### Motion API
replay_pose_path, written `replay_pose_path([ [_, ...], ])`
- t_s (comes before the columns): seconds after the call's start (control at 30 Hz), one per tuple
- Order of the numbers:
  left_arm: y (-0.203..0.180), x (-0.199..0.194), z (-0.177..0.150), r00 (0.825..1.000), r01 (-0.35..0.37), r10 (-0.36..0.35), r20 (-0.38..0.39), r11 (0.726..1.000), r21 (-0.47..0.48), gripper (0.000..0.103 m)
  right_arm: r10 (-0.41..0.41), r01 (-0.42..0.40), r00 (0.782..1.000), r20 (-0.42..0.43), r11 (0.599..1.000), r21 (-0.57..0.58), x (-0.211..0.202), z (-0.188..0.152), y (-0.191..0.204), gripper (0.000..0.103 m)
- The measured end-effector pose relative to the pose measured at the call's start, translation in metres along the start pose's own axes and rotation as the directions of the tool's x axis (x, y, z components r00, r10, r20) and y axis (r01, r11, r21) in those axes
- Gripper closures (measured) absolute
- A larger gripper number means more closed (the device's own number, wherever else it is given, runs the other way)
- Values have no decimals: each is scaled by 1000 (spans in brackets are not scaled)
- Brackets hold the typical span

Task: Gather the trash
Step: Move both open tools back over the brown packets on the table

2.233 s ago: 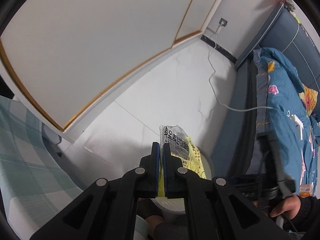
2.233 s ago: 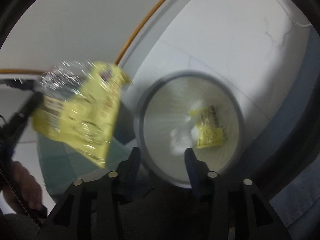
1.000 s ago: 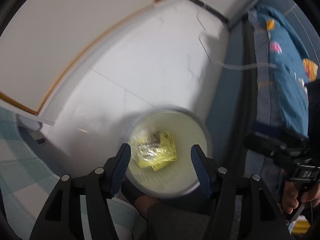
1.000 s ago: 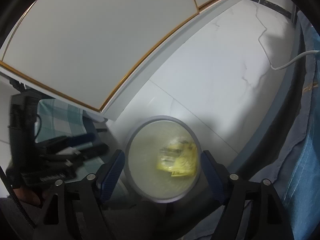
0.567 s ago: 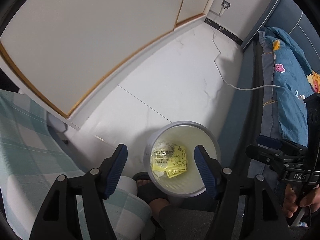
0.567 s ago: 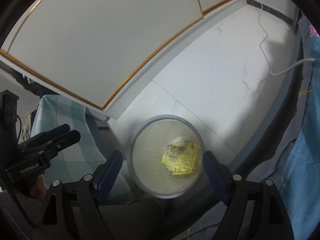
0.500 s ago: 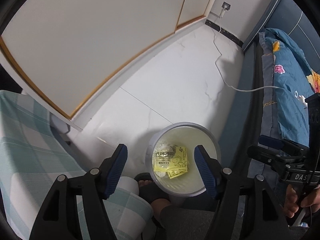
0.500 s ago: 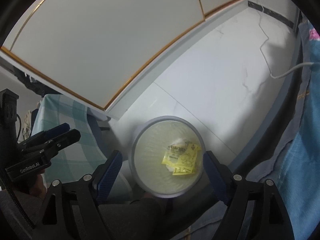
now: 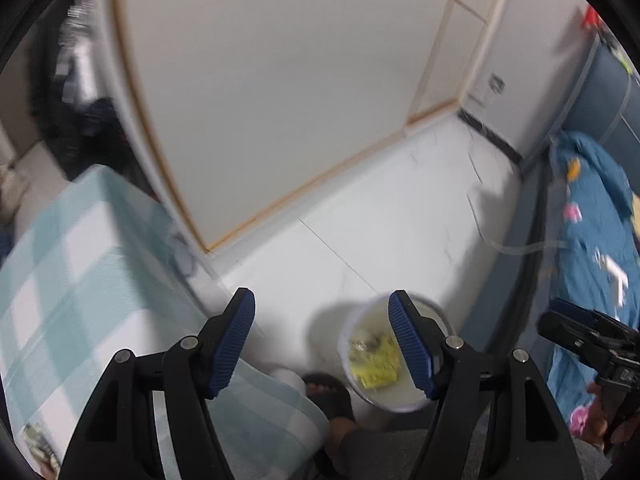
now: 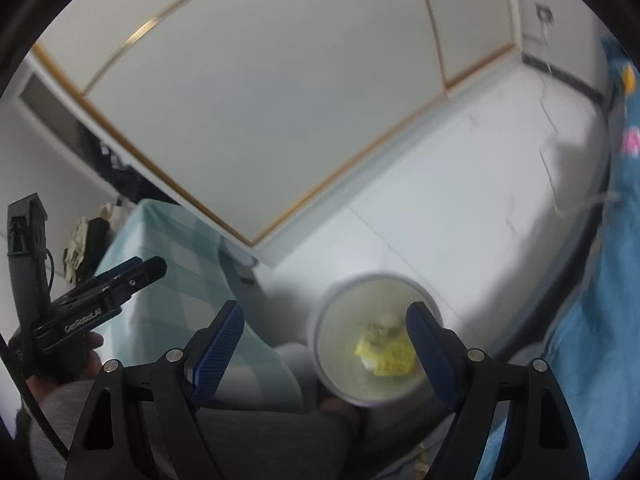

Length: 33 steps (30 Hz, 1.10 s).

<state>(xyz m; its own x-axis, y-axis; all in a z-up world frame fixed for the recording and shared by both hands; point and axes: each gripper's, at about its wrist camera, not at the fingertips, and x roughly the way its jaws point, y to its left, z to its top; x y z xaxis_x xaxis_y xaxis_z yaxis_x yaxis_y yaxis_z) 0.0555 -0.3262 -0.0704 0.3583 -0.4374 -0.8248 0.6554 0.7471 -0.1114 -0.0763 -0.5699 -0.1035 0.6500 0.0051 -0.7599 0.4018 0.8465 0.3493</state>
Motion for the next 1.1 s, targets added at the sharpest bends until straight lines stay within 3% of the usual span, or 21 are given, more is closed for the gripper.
replay_pose_path([
  [0.13, 22, -29, -4, 995, -33, 39, 90, 997, -75, 37, 51, -40, 994, 98, 993, -111, -29, 9, 42, 20],
  [0.3, 50, -69, -12, 977, -83, 110, 182, 985, -152, 37, 156, -118, 973, 170, 969, -217, -54, 15, 93, 20],
  [0.63, 123, -146, -44, 915, -167, 262, 307, 938, -303, 37, 327, -253, 935, 138, 887, -387, -59, 5, 198, 20],
  [0.77, 149, -167, -61, 896, -194, 316, 311, 910, -365, 37, 373, -293, 922, 103, 847, -444, -54, -8, 240, 20],
  [0.9, 184, -181, -87, 903, -199, 332, 273, 886, -418, 37, 397, -323, 917, 46, 803, -501, -39, -24, 279, 20],
  [1.1, 224, -196, -127, 898, -238, 380, 220, 843, -483, 37, 385, -354, 922, -46, 786, -508, -11, -55, 321, 20],
])
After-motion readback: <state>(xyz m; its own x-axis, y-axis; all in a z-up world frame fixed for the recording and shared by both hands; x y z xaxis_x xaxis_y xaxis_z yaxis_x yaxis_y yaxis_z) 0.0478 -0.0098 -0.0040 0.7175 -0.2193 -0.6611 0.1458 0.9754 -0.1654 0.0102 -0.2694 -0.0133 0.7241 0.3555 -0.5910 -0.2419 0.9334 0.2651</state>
